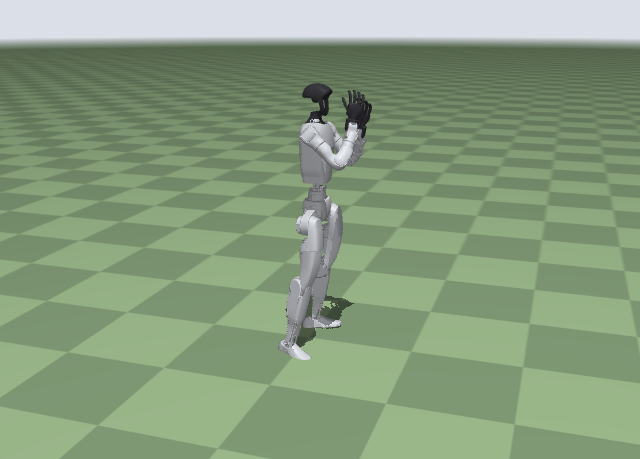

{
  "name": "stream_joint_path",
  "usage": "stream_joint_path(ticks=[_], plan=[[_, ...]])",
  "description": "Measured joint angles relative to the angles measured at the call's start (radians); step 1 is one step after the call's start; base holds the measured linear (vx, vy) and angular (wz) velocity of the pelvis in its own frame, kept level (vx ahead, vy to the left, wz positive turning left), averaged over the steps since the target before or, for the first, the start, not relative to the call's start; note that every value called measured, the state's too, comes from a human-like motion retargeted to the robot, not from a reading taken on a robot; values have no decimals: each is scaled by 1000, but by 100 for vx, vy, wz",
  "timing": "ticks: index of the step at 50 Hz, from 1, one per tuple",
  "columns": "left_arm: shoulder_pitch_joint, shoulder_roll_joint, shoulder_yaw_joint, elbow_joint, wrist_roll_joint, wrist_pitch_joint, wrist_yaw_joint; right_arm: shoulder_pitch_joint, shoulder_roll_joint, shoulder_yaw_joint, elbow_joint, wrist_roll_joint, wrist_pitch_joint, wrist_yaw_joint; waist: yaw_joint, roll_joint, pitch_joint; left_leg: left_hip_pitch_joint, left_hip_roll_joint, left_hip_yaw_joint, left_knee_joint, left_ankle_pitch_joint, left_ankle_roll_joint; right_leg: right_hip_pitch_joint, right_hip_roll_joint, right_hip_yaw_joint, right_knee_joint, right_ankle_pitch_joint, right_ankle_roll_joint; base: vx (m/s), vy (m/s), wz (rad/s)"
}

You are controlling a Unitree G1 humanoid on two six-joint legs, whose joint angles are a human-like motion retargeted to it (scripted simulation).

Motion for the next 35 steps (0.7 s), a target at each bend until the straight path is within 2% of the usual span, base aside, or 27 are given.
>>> stream_joint_path(ticks=[3, 6, 10, 13, 17, 20, 23, 30, 33, 35], plan=[[-20, 56, -81, 16, -8, -16, -37, 8, -16, -42, 19, 61, -32, -54, -39, 15, 2, 12, 12, 56, 2, -3, 1, -23, 20, 55, -4, 10, 1, -3, -7, -98], [-88, 84, -94, 59, -36, -20, -52, 90, -41, -29, -34, 88, -45, -23, -78, 33, 9, 25, 27, 106, -1, -2, -1, -40, 47, 100, -12, 22, 1, -3, -9, -87], [-201, -4, -17, 153, -153, -28, -16, 228, -86, 61, -163, 89, -18, 107, -140, 65, 32, 53, 45, 163, -12, 2, -7, -50, 82, 149, -17, 32, 1, -2, -9, -74], [-244, -89, 24, 193, -193, -22, 11, 260, -113, 83, -193, 49, 10, 148, -185, 84, 43, 75, 55, 207, -18, 3, -11, -56, 104, 188, -20, 39, 1, -1, -7, -74], [-189, -126, -40, 181, -149, -8, -5, 194, -133, -23, -132, 22, 25, 60, -227, 106, 58, 100, 63, 265, -20, 5, -11, -63, 130, 240, -27, 52, 1, 0, -7, -74], [-132, -120, -142, 164, -152, -12, -73, 136, -143, -130, -51, 41, 19, -23, -245, 111, 62, 110, 72, 299, -11, 3, -12, -63, 147, 268, -41, 66, 1, 0, -8, -57], [-157, -112, -185, 187, -161, -11, -130, 138, -145, -178, -21, 57, 7, -50, -259, 106, 58, 109, 81, 313, -2, 3, -15, -61, 157, 278, -57, 76, 1, 0, -7, -26], [-357, -176, -65, 350, -217, -10, -17, 273, -122, -31, -176, 41, 14, 58, -309, 102, 38, 101, 86, 300, -7, 12, -19, -56, 160, 262, -67, 72, 1, 0, -1, -1], [-329, -199, -34, 323, -201, -14, -4, 251, -136, -33, -180, 29, 26, 85, -317, 109, 31, 102, 89, 299, -17, 17, -16, -60, 165, 261, -64, 69, 1, 0, 0, 0], [-258, -185, -66, 255, -160, -18, -22, 206, -155, -72, -155, 29, 22, 58, -313, 114, 29, 102, 94, 302, -21, 20, -14, -63, 173, 262, -63, 70, 1, 2, -6, -6]])
